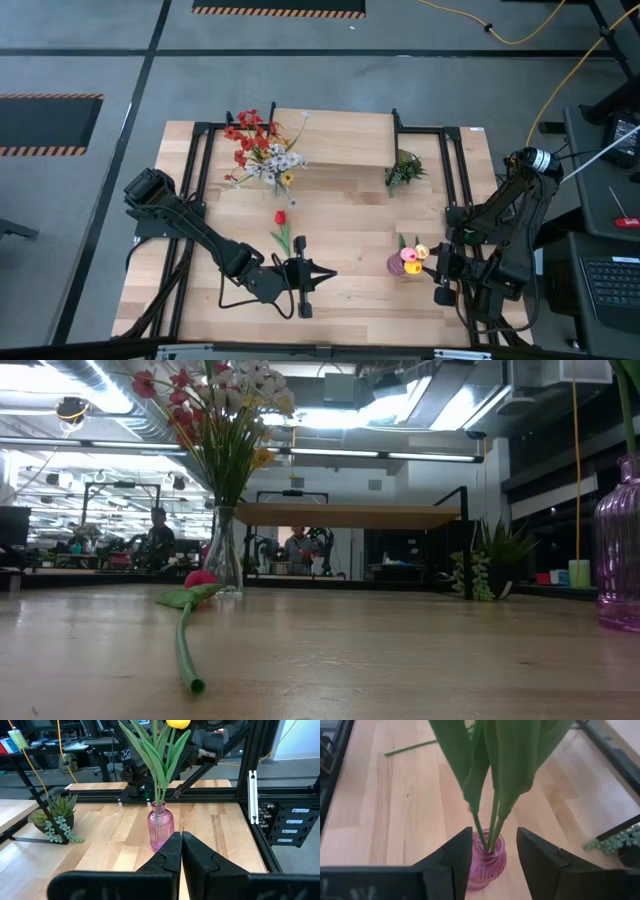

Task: Pick and place flowers into a vace then onto a shelf
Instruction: Put the red flower into the purple vase

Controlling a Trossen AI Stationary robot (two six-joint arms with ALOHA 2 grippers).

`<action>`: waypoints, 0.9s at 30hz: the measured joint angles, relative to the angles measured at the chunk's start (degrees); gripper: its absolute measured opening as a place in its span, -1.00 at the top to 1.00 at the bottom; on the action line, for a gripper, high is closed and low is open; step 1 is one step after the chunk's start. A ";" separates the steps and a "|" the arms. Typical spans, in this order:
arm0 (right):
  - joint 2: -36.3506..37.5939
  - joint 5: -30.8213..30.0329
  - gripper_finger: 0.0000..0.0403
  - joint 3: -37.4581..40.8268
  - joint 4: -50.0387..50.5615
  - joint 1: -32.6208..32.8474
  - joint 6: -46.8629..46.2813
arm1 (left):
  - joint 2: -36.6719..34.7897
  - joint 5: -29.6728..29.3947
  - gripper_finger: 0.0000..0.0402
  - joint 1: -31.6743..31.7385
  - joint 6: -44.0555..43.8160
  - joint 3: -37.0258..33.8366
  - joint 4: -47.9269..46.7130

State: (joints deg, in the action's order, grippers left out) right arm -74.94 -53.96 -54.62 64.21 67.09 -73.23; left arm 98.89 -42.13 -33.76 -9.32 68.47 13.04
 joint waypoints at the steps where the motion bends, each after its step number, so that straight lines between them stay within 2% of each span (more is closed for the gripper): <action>1: 0.00 0.81 0.22 -0.68 0.60 0.00 -0.01 | 0.00 0.00 0.95 0.00 0.00 0.00 0.00; 11: 0.04 4.31 0.26 -6.59 11.49 0.32 -4.25 | 0.00 1.33 0.96 0.00 -1.05 0.00 -0.02; 15: 0.04 4.58 0.48 -8.13 11.63 2.35 -4.49 | 0.00 3.45 0.95 -0.06 -1.30 0.00 -0.07; 20: -0.07 3.62 0.92 -8.56 7.61 7.54 -7.57 | 0.00 0.34 0.96 -1.12 -6.05 0.02 -2.02; 23: -0.79 -0.87 0.95 -7.20 3.81 9.95 -7.49 | 0.00 -1.23 0.99 -2.11 -11.58 0.02 -4.37; 27: -2.60 -3.52 0.95 -6.23 2.48 10.62 -7.32 | 0.00 -2.30 0.99 -3.34 -20.64 0.03 -8.07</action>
State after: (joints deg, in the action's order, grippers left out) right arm -77.53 -57.48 -60.86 66.70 77.71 -80.55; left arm 98.89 -44.43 -37.10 -29.96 68.50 4.96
